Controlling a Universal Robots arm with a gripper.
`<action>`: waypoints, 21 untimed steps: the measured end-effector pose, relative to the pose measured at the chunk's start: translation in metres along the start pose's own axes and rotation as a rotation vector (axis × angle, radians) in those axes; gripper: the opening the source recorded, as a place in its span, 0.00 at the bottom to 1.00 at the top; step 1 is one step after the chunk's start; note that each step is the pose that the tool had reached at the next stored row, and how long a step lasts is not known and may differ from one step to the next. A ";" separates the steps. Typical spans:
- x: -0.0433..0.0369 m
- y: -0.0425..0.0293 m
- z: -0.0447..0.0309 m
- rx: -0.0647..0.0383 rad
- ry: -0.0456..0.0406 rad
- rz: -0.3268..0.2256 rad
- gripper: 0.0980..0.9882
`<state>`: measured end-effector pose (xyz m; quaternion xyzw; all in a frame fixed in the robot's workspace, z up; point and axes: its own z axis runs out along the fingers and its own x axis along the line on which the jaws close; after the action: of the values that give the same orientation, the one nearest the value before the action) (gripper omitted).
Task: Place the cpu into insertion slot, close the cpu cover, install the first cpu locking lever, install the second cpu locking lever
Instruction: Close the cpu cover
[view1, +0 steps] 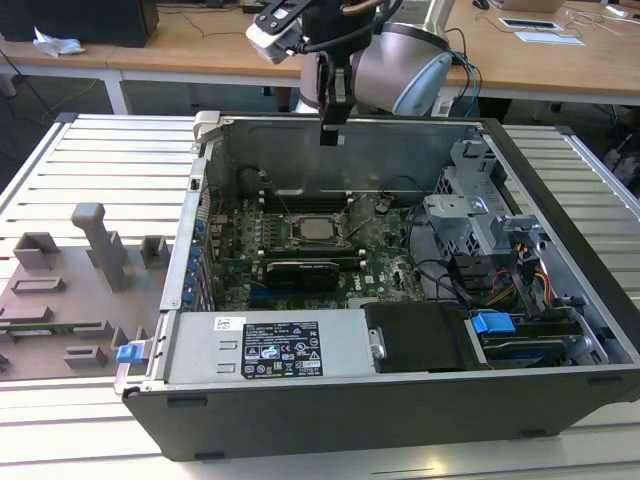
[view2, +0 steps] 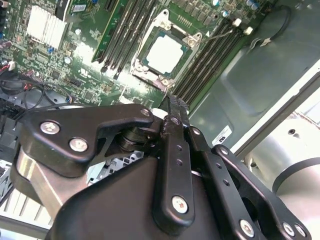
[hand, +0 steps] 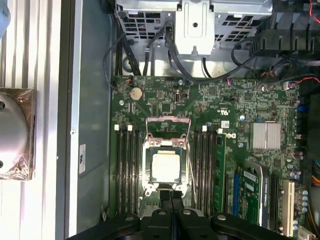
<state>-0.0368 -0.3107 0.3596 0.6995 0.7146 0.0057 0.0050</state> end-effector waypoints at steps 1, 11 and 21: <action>0.0000 0.0017 0.0001 0.000 -0.0002 0.000 0.01; -0.0006 0.0270 0.0033 0.001 -0.0031 0.000 0.01; -0.0007 0.0336 0.0058 0.001 -0.0031 0.000 0.01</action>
<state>-0.0031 -0.3107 0.3542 0.6995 0.7146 0.0043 0.0058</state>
